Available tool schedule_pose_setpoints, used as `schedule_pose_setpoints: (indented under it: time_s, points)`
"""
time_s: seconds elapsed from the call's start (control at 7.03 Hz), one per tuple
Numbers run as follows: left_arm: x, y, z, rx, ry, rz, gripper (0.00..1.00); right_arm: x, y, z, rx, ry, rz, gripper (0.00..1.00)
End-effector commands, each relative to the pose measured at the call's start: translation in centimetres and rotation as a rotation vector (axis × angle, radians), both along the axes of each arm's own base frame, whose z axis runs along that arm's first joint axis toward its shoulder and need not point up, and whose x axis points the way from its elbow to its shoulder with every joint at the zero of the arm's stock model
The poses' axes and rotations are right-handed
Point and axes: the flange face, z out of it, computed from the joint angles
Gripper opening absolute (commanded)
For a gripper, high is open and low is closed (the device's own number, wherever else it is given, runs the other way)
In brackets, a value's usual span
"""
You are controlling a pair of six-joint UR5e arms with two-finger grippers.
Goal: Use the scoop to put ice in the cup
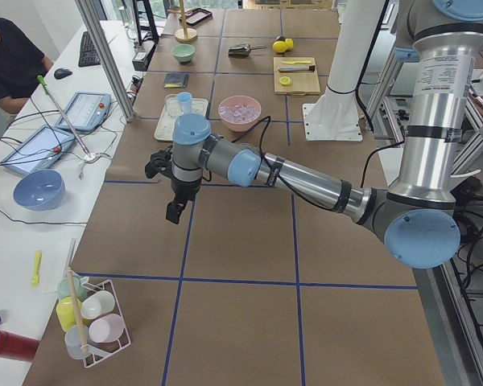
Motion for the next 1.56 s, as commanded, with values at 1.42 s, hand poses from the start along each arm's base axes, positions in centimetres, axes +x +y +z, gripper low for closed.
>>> schedule_pose_setpoints:
  time_s: [1.42]
  points:
    - [-2.9, 4.8, 10.8, -0.268, 0.108, -0.076, 1.0, 1.5, -0.3, 5.9, -0.018, 0.008, 0.029, 1.0]
